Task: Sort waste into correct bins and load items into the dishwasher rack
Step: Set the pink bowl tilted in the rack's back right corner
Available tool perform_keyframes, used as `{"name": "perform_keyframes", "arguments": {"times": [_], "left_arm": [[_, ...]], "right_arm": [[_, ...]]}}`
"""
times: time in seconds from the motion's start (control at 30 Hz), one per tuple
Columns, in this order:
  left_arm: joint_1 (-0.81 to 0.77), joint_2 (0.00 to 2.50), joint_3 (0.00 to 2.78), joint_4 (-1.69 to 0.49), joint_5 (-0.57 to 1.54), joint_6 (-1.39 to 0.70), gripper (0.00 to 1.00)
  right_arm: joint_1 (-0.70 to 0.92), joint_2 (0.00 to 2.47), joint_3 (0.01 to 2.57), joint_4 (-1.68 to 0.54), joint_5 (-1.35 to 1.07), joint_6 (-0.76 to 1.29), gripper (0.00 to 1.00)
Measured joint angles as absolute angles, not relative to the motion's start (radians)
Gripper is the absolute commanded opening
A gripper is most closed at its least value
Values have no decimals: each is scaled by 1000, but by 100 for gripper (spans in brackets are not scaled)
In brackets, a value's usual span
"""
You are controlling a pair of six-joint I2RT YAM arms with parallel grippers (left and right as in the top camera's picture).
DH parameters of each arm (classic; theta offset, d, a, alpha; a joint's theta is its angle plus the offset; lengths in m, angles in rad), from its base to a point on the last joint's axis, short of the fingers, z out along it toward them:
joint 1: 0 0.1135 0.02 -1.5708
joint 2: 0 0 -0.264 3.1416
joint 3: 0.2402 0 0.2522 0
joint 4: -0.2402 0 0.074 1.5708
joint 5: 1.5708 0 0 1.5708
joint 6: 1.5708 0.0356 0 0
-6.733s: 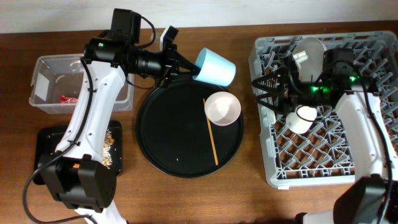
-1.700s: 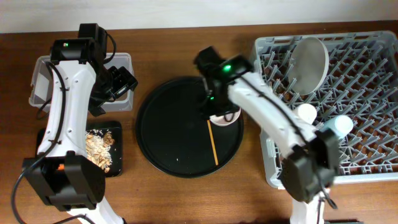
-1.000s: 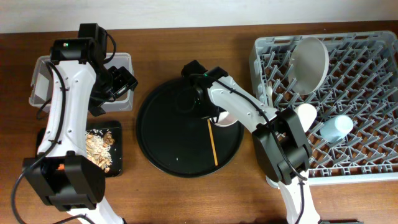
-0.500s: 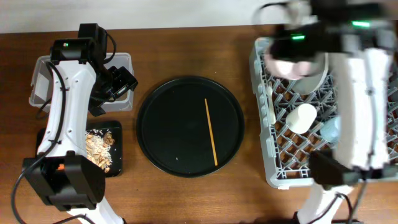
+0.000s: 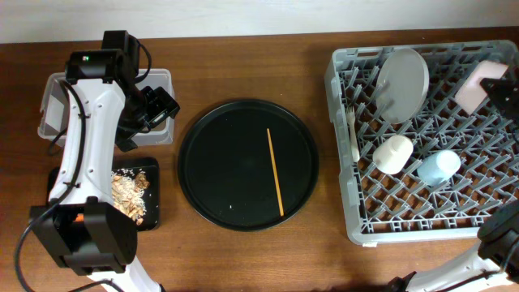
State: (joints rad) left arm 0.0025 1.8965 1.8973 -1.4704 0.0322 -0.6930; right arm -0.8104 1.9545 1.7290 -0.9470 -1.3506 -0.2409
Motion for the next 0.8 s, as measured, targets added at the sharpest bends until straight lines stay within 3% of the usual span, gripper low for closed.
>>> {"name": "perform_keyframes", "arguments": {"times": [0.2,0.47,0.5,0.57,0.73,0.77,0.8], "left_arm": [[2,1897,1897,-1470,32,-693,99],[2,1897,1897,-1470,32,-693,99],[2,1897,1897,-1470,32,-693,99],[2,1897,1897,-1470,32,-693,99],[2,1897,1897,-1470,32,-693,99],[2,1897,1897,-1470,32,-693,99],[2,1897,1897,-1470,32,-693,99]], "right_arm": [[-803,2053,1699,-868,-1396,-239,4],[-804,2118,1699,-825,-1259,-244,4],[-804,2118,1699,-825,-1257,-244,8],[-804,2119,1699,-830,-1253,-206,31],[-871,2102,1698,-903,-1019,6,32],[-864,2071,1698,-911,-965,48,44],[-863,2003,1698,-926,-885,114,67]]}}
